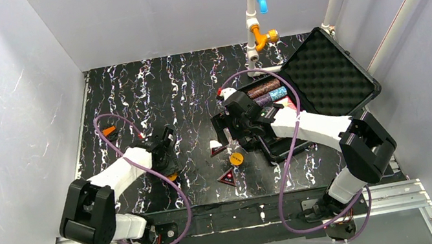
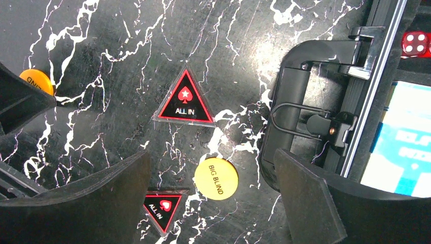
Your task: Pack up texas hold em set
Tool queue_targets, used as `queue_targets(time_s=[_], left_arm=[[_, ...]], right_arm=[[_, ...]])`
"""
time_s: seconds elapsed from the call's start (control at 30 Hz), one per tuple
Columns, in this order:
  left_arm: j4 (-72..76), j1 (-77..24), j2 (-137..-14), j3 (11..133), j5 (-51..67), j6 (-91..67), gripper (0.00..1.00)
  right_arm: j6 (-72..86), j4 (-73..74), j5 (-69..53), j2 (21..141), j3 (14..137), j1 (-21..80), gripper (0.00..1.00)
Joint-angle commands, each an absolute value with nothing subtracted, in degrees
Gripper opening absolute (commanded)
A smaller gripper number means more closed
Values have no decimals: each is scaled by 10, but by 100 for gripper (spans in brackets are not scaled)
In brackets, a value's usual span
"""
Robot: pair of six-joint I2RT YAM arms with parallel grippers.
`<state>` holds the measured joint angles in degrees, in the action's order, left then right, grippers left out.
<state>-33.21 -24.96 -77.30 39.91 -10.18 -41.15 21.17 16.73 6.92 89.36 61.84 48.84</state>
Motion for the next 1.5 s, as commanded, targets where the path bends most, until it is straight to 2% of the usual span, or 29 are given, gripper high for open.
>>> queue_targets(time_s=[0.0, 0.3, 0.53, 0.63, 0.97, 1.1, 1.27, 1.47], left_arm=[[-345, -256, -793, 396, -128, -415, 55], [-344, -266, -816, 398, -139, -422, 52], [-323, -267, -790, 384, -143, -420, 63], [-320, -267, -783, 379, -147, -420, 64], [-320, -267, -801, 386, -154, -423, 52], [-322, -267, -810, 390, -156, -424, 50], [-321, -267, -813, 393, -153, -421, 41], [-315, -267, -790, 387, -142, -415, 39]], right_arm=[[204, 161, 70, 894, 632, 490, 98], [199, 160, 73, 896, 631, 490, 98], [197, 160, 73, 898, 631, 490, 98], [196, 158, 73, 899, 630, 490, 98], [195, 158, 72, 899, 630, 490, 98], [195, 158, 71, 898, 630, 490, 98], [196, 158, 69, 897, 630, 490, 98], [198, 159, 69, 886, 633, 490, 98]])
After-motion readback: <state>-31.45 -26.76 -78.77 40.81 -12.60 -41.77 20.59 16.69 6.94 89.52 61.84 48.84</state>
